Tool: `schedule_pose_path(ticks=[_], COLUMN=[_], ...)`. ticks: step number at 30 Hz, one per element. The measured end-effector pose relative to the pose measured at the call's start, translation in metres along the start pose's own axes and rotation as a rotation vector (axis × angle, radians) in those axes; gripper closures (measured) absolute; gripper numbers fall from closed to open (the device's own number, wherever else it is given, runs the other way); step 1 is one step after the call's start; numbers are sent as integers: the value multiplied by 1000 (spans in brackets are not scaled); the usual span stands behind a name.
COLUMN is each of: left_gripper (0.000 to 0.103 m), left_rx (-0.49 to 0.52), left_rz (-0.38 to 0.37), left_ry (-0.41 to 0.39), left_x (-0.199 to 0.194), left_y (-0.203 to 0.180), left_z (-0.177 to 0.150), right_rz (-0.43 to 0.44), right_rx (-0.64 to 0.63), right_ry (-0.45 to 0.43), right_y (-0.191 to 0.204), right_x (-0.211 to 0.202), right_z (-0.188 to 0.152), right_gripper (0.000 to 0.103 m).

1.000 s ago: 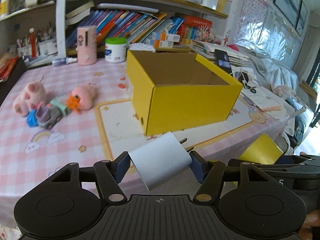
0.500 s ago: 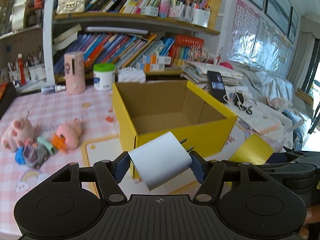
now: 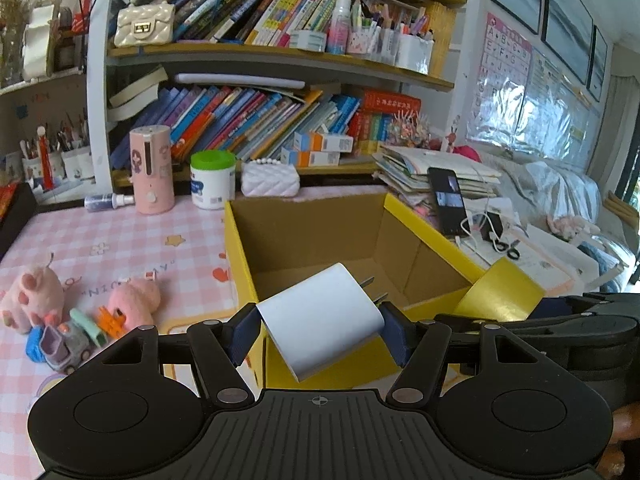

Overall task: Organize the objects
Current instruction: 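Lower the tape roll into the yellow box and open the right tool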

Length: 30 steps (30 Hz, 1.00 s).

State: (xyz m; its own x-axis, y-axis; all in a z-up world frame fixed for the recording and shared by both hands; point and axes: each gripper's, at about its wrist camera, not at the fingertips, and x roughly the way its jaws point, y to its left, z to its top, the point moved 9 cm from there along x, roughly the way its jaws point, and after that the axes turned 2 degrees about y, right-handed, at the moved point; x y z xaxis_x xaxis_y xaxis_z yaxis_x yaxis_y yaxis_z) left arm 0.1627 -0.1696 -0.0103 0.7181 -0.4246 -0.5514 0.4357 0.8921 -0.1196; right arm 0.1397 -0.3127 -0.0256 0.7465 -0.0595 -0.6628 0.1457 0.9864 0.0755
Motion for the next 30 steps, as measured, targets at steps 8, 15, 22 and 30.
schedule_pose_path(ticks=[8,15,22,30], left_gripper=[39,39,39,39], left_rx=[33,88,105,75], left_rz=[26,70,122,148], left_ry=[-24,-6,62,152], left_x=[13,36,69,96], left_y=[-9,-17,-17,-13], left_z=[21,29,21,10], right_rz=[4,25,77,156], right_rx=[-13,-53,-109,-230], right_ry=[-59,-86,-23,84], right_y=[-15,-22,-19,2], right_x=[9,28,70,124], right_z=[36,70,84,86], right_gripper=[12,12,12,12])
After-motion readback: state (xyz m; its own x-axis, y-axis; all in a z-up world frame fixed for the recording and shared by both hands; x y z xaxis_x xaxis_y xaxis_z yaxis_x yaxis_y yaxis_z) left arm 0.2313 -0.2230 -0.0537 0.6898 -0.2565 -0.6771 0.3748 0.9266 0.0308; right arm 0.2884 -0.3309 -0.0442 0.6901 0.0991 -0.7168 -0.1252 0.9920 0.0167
